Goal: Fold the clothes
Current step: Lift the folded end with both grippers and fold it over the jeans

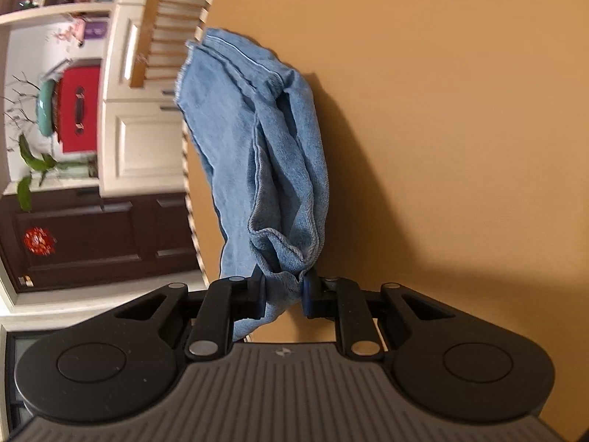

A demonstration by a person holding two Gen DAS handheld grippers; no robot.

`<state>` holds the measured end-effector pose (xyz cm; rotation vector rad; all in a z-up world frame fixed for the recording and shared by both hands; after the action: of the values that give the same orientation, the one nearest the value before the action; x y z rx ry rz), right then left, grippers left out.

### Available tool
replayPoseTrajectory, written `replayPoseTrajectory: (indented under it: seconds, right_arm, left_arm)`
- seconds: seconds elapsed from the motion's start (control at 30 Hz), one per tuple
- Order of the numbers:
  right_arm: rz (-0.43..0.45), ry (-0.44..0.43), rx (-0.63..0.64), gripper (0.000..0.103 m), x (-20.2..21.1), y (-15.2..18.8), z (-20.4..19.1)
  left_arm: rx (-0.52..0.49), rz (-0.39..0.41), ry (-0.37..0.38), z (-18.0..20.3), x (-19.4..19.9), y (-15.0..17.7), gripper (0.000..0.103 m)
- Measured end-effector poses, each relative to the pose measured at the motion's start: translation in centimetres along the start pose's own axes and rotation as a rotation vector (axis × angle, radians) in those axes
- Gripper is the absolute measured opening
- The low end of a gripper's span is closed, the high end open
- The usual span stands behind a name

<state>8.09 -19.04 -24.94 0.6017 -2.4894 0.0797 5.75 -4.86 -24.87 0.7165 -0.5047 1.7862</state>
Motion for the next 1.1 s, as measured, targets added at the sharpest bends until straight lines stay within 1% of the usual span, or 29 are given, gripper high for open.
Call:
replayPoseTrajectory:
  seconds: [0.13, 0.23, 0.37, 0.43, 0.5, 0.6, 0.7, 0.77, 0.87, 0.97, 1.1]
  right_arm:
    - [-0.059, 0.065, -0.056, 0.018, 4.1, 4.5, 2.5]
    - [-0.072, 0.08, -0.09, 0.018, 6.6, 6.3, 2.8]
    - [-0.054, 0.02, -0.102, 0.019, 8.9, 7.0, 0.7]
    - [-0.044, -0.017, -0.089, 0.019, 9.7, 6.8, -0.8]
    - [-0.04, -0.049, -0.075, 0.019, 9.7, 6.1, -2.5]
    - [-0.029, -0.078, -0.1, 0.02, 8.8, 4.5, -4.9]
    - [-0.014, -0.098, -0.118, 0.02, 7.4, 2.6, -6.9]
    - [0.0, -0.099, -0.137, 0.021, 5.6, 1.2, -8.2]
    - [0.02, -0.087, -0.175, 0.021, 2.3, -2.1, -9.7]
    - [0.056, -0.061, -0.194, 0.02, -1.4, -5.8, -11.1]
    - [0.098, -0.015, -0.205, 0.02, -5.7, -10.2, -11.9]
  left_arm:
    - [0.115, -0.078, -0.037, -2.3, 2.4, 5.6, 0.023]
    - [0.167, -0.086, -0.033, -2.5, 4.2, 7.6, 0.024]
    - [0.245, -0.044, 0.02, -1.2, 6.6, 8.2, 0.024]
    - [0.271, -0.016, 0.049, -0.1, 7.6, 7.8, 0.024]
    - [0.289, 0.006, 0.068, 1.4, 7.7, 6.6, 0.024]
    - [0.323, 0.027, 0.09, 3.3, 7.7, 4.3, 0.024]
    - [0.347, 0.043, 0.097, 5.4, 6.8, 1.9, 0.026]
    - [0.36, 0.044, 0.091, 6.5, 5.9, 0.1, 0.027]
    - [0.38, 0.043, 0.066, 7.9, 4.3, -3.0, 0.028]
    - [0.379, 0.064, 0.039, 9.4, 1.6, -6.8, 0.028]
    - [0.336, 0.085, -0.003, 10.7, -2.0, -10.8, 0.028]
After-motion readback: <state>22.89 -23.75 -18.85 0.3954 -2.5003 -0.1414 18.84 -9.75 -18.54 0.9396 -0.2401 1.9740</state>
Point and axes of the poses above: each gripper's, at about its wrist camera, not at the fingertips, and x roughly against the way its jaws point, z to its right, y to its underside, the point moved 10 cm from there along -x, roughly the way its jaws point, and after that the axes turned 5 degrees about z, right-handed, at the moved point
